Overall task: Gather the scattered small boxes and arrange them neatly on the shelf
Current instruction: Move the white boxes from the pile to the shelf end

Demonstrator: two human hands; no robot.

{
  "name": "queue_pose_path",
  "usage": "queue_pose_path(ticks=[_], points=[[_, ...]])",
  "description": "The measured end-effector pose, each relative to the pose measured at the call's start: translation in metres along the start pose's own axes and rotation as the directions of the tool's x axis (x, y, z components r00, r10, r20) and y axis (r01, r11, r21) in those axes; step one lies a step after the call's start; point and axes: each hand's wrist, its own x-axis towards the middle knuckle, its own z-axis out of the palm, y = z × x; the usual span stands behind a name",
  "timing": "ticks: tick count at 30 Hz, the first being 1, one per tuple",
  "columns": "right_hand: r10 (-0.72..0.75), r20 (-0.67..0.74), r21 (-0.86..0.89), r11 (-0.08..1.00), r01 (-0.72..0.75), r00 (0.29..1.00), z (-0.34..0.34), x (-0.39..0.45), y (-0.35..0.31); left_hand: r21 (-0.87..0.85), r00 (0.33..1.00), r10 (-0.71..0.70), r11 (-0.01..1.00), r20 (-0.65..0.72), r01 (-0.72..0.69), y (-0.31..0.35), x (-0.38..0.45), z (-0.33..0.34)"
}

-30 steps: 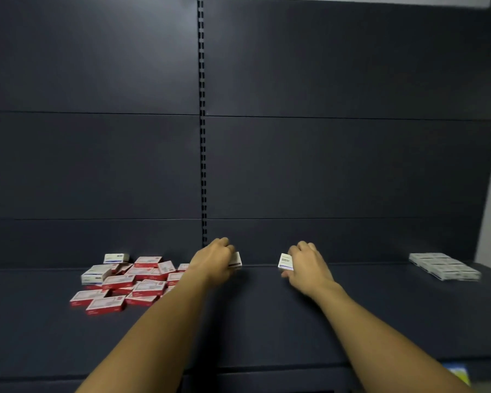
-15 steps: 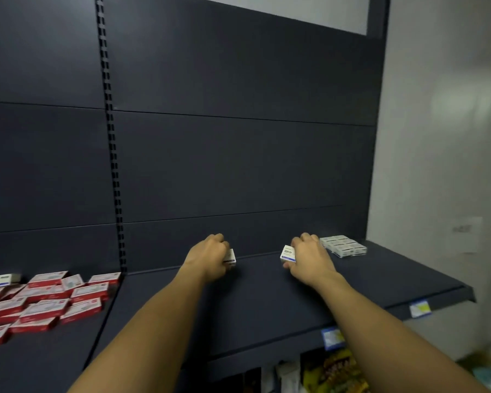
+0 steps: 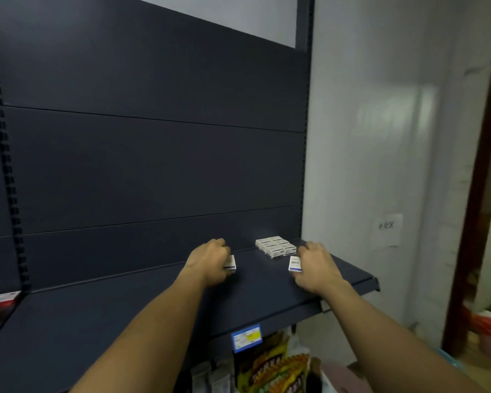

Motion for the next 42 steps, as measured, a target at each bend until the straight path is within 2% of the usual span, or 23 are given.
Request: queue_pose_path(ticks=[9, 20, 33, 42], points=[[0.000, -0.010, -0.015, 1.000, -0.001, 1.000, -0.011, -0.009, 0.077, 0.024, 1.000, 0.011, 1.000, 0.012, -0.011, 0.073, 0.030, 0.003], [-0.007, -0.033, 0.070, 0.998, 0.009, 0.999, -0.011, -0.021, 0.144, -0.043, 0.999, -0.004, 0.999, -0.044, 0.002, 0.143, 0.056, 0.007], [-0.002, -0.054, 0.082, 0.997, 0.007, 0.999, 0.006, 0.017, 0.193, -0.033, 0.999, 0.015, 0.999, -0.049, -0.016, 0.175, 0.119, 0.030], [0.010, -0.058, 0.120, 0.993, -0.003, 0.998, 0.035, 0.086, 0.228, 0.015, 0.999, -0.006, 1.000, -0.050, 0.007, 0.169, 0.188, 0.054]])
